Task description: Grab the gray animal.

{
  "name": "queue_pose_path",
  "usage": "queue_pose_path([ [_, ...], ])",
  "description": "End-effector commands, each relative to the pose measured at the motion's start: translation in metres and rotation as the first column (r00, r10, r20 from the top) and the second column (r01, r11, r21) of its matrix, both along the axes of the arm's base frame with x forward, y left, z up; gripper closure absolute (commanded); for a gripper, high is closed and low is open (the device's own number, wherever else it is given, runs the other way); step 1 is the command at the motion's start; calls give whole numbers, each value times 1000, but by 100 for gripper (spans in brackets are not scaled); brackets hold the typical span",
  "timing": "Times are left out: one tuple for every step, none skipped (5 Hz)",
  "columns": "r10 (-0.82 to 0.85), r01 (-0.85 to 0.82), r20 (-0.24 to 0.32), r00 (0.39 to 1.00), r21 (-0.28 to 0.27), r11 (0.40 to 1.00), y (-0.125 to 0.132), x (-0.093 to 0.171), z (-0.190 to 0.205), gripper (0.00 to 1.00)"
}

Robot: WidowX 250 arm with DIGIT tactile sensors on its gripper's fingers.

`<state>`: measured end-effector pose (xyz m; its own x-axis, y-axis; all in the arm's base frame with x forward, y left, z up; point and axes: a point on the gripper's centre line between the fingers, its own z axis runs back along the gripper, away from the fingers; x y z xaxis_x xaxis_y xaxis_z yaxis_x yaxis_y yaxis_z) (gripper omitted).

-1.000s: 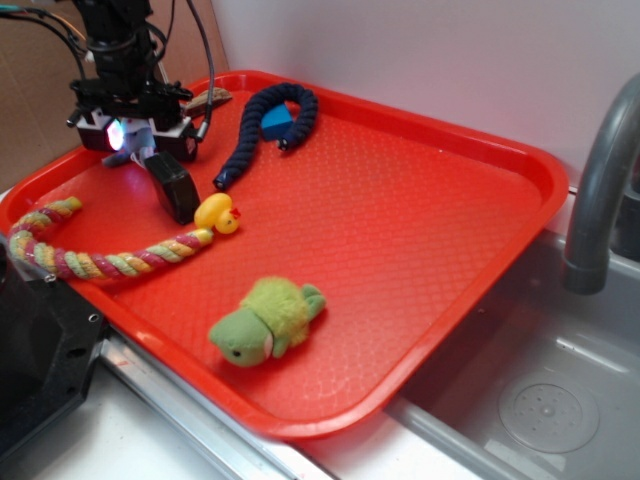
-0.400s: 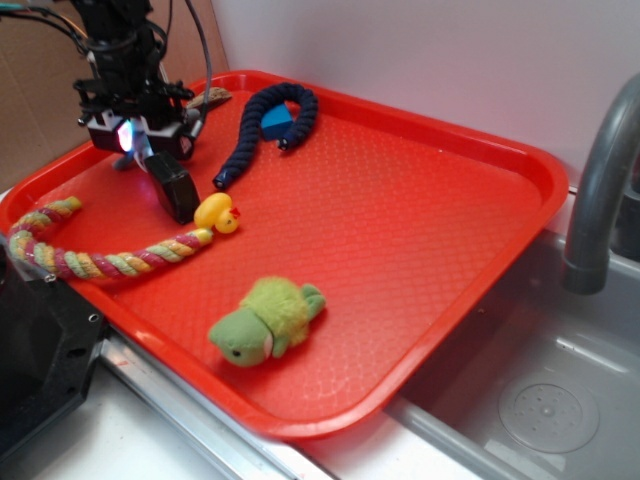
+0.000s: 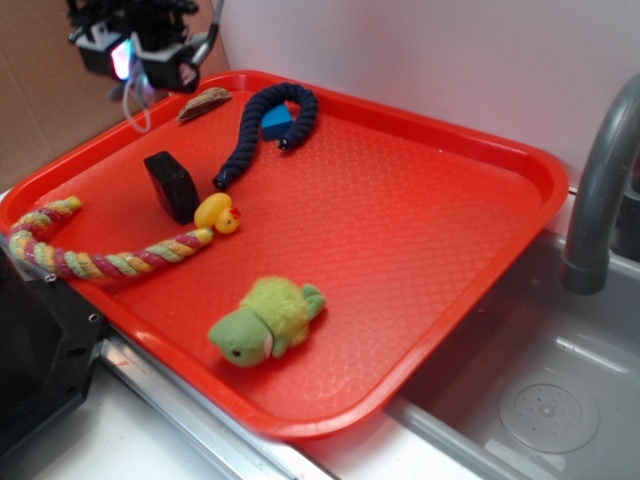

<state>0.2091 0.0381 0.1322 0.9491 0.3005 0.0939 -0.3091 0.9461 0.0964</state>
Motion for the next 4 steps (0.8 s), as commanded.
queue_pose_path([
  [-206,206,22,978,-2,978,-50,14,50,100],
  [-243,242,-17,970,-44,969,-68,3,55,100],
  [-233,226,-48,971,-112,968,-71,-24,48,100],
  [-253,251,-7,967,-88,964,-57,19,42,100],
])
